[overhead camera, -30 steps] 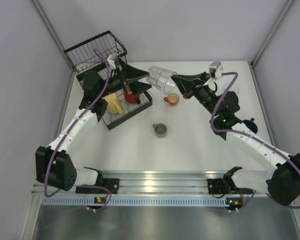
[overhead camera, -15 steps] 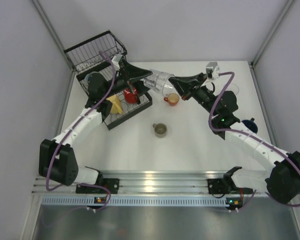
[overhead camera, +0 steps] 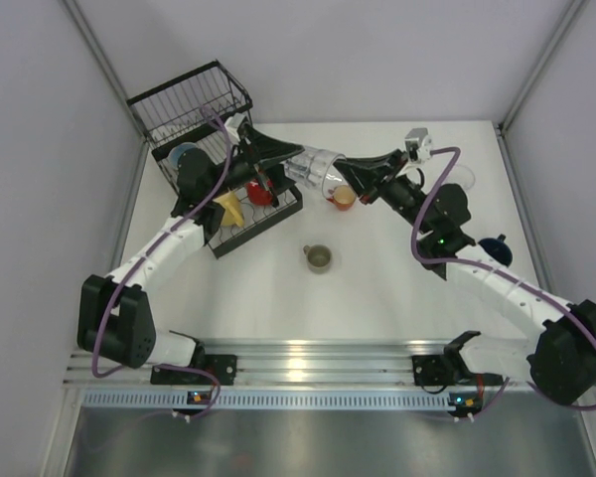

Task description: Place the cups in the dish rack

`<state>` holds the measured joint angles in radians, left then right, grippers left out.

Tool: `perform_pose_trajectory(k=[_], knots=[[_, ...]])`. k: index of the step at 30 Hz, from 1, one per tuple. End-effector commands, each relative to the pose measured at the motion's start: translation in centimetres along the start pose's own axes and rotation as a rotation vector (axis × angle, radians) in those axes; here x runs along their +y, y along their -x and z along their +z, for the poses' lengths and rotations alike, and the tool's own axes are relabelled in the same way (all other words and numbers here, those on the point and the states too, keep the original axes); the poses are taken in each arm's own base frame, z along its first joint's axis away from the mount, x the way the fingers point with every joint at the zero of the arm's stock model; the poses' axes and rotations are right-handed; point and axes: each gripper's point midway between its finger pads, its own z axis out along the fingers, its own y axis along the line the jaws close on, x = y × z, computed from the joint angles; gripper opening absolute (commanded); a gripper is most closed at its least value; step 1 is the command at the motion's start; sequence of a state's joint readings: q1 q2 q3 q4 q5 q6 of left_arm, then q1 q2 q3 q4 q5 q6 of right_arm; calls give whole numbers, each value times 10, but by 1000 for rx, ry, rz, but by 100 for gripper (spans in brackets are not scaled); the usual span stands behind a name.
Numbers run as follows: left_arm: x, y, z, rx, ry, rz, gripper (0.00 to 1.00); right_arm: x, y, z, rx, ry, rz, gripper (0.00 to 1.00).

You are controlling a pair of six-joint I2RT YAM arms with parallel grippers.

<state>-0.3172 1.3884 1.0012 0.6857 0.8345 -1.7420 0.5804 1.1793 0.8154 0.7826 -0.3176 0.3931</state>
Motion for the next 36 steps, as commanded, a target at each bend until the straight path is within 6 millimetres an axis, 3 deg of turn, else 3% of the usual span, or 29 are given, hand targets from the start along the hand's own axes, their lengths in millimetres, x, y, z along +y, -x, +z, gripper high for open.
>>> perform_pose_trajectory(k=[1, 2, 4, 10, 13, 19, 20, 21, 23, 24, 26, 27, 28, 29, 31, 33, 36], knots=[[-20, -2, -1, -27, -69, 66, 24, 14, 15, -2, -40, 36, -29, 6], [-21, -1, -1, -28, -72, 71, 10, 12, 13, -3, -28, 26, -27, 10], [-24, -1, 1, -17, -77, 90, 0, 8, 8, -5, -8, 5, -25, 19], [-36, 10, 8, -37, -91, 143, 0, -2, -4, -16, 59, -67, -22, 52], [-37, 19, 15, -57, -56, 187, 0, -5, -8, -25, 92, -102, -26, 62], [-36, 48, 27, -119, 60, 294, 0, -11, -17, -53, 129, -159, -9, 67], [-35, 53, 28, -126, 74, 303, 0, -7, -11, -57, 118, -157, -14, 68], [-46, 58, 30, -140, 73, 347, 0, -8, -16, -63, 132, -165, -10, 68], [-33, 74, 33, -158, 136, 337, 0, -2, -12, -72, 129, -166, -12, 68], [-44, 81, 35, -177, 134, 395, 0, -3, -13, -77, 132, -173, -18, 68], [-22, 107, 31, -213, 258, 445, 0, -1, -9, -86, 132, -184, -31, 69], [-44, 122, 32, -280, 281, 513, 0, 0, -6, -88, 130, -186, -37, 69], [-31, 136, 32, -301, 345, 524, 0, 3, -2, -92, 123, -181, -47, 69], [-41, 143, 29, -317, 387, 590, 0, 3, -1, -95, 137, -186, -65, 69], [-32, 166, 27, -369, 455, 615, 0, 6, 5, -102, 133, -193, -84, 69], [-39, 183, 16, -422, 518, 672, 0, 5, 6, -108, 152, -208, -102, 69], [-44, 226, -10, -569, 639, 758, 0, 6, 13, -119, 147, -226, -125, 69]])
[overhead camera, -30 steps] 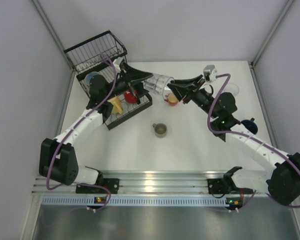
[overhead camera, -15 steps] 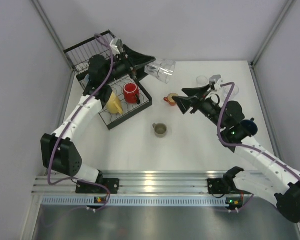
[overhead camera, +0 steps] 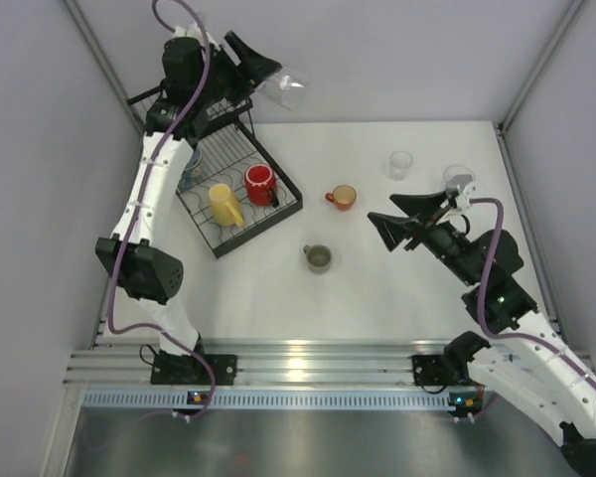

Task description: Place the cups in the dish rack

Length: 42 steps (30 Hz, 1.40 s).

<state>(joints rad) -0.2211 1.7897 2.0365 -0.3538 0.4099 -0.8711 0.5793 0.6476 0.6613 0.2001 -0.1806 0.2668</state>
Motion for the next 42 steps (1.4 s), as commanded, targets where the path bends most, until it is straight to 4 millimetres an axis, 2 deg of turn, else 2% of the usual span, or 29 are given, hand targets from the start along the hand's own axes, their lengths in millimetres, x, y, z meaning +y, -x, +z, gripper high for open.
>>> perform_pose_trajectory(k=[1, 3, 4, 8, 9, 11, 16, 19, 23, 29, 36, 42], knots=[[38, 57, -19, -170, 224, 175, 0, -3, 14, -15, -12, -35, -54, 69], [44, 79, -25, -226, 276, 247, 0, -6, 9, -20, 0, -49, -59, 70], [55, 95, -31, -282, 333, 266, 0, -4, 12, -23, -11, -48, -62, 70], [77, 132, -48, -398, 475, 369, 0, -6, 8, -28, -2, -55, -65, 70], [86, 135, -46, -404, 504, 383, 0, -6, 6, -28, 6, -54, -62, 70], [92, 150, -51, -450, 556, 445, 0, -4, 6, -29, 8, -50, -62, 70], [109, 168, -49, -503, 638, 559, 0, -5, 0, -31, 22, -48, -55, 70], [120, 174, -46, -513, 673, 605, 0, -5, 0, -31, 22, -52, -52, 70], [145, 177, -38, -524, 746, 648, 0, -4, -3, -29, 29, -41, -34, 69], [165, 191, -32, -562, 752, 649, 0, -6, -12, -28, 54, -42, -42, 69], [193, 183, -9, -532, 743, 628, 0, -10, -24, -23, 76, -49, -37, 69], [207, 176, 6, -502, 729, 622, 0, -13, -31, -19, 95, -52, -36, 69]])
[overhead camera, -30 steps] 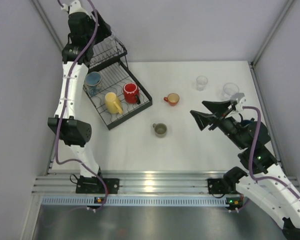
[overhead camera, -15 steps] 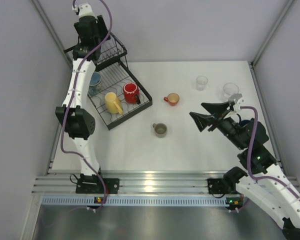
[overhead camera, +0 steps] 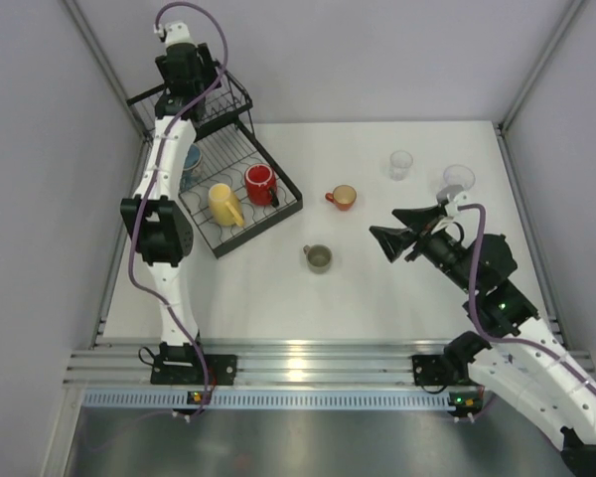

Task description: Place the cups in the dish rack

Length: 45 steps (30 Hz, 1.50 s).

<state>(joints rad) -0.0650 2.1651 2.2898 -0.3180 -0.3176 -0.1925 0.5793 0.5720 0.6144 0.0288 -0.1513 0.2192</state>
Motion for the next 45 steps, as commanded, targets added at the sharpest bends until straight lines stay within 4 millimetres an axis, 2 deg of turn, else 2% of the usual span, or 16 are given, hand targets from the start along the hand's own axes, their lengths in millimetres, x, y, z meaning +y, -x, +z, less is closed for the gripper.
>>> perform_pose_trajectory(k=[1, 10, 13, 14, 17, 18, 25, 27, 28, 34, 38, 39, 45], knots=[[-10, 39, 0, -120, -40, -44, 0, 1, 8, 3, -34, 10, -12, 69], [-13, 23, 4, -86, -64, -18, 0, -2, 2, 9, -18, 5, -15, 69], [-14, 24, 2, -85, -74, -11, 9, -2, 1, 12, -17, 6, -14, 69], [-14, 24, 2, -85, -74, -11, 9, -2, 0, 12, -17, 6, -14, 70], [-15, 20, 3, -75, -79, -9, 21, -3, 0, 13, -15, 5, -15, 69], [-14, 20, 2, -74, -79, -8, 32, -4, 0, 13, -15, 1, -15, 69], [-15, 19, 1, -71, -86, -7, 45, -6, 1, 12, -20, -15, -19, 69], [-16, 18, 1, -67, -87, -11, 51, -7, 0, 13, -16, -17, -19, 69], [-16, 18, 1, -67, -89, -14, 59, -7, 1, 13, -18, -17, -19, 69], [-18, 22, -2, -73, -98, -23, 71, -8, 0, 12, -17, -26, -22, 70], [-19, 26, -4, -77, -104, -31, 88, -10, -2, 12, -14, -32, -20, 70], [-19, 27, -5, -80, -104, -33, 96, -10, -1, 11, -16, -33, -20, 69], [-19, 38, -11, -98, -110, -45, 98, -12, -4, 11, -12, -43, -24, 69]])
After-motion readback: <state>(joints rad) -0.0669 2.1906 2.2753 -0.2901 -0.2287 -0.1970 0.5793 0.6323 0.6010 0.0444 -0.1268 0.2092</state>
